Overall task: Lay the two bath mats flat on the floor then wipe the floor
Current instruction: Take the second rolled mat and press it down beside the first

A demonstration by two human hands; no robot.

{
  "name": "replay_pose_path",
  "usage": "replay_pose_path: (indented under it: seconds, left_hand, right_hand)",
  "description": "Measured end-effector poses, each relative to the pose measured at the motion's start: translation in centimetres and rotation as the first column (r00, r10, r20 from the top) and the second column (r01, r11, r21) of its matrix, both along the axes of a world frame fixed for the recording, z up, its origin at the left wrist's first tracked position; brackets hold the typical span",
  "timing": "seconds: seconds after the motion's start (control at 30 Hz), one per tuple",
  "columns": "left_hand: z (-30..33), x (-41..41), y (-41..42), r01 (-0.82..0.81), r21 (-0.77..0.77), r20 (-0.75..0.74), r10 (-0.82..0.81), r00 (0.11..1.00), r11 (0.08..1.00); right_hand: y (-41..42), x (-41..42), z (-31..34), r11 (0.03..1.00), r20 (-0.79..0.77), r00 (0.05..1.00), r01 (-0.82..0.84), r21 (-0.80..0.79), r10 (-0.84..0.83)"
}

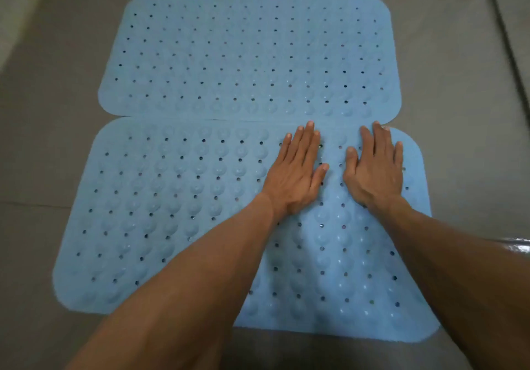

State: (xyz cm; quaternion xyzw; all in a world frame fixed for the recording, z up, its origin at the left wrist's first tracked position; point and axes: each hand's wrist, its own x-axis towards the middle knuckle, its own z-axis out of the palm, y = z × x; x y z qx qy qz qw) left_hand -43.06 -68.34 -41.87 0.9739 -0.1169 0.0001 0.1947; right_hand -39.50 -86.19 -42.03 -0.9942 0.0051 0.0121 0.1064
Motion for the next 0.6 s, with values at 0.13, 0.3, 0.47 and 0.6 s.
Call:
replay_pose_path:
  seconds: [0.13, 0.3, 0.47, 0.6]
  left_hand:
    - [-0.4, -5.9, 4.8, -0.213, -0.015, -0.021, 0.213, 0.977, 0.977]
    - [-0.4, -11.1, 8.4, -0.324, -0.009, -0.015, 0.324, 0.946, 0.946]
    - [-1.5, -14.1, 11.3, -0.31, 0.05, 0.013, 0.31, 0.951, 0.949]
    - [-1.3, -14.0, 11.3, -0.307, 0.072, -0.023, 0.31, 0.951, 0.949]
  right_hand:
    - [2.6, -3.6, 1.4, 0.998, 0.041, 0.997, 0.061, -0.02, -0.06]
    - [11.4, -12.7, 1.8, 0.994, -0.025, 0.998, -0.056, 0.091, 0.058]
    - [15.8, -15.8, 0.3, 0.993, -0.048, 0.995, -0.087, 0.081, 0.091]
    - [15.8, -15.7, 0.0, 0.995, -0.013, 0.998, -0.055, 0.085, 0.056]
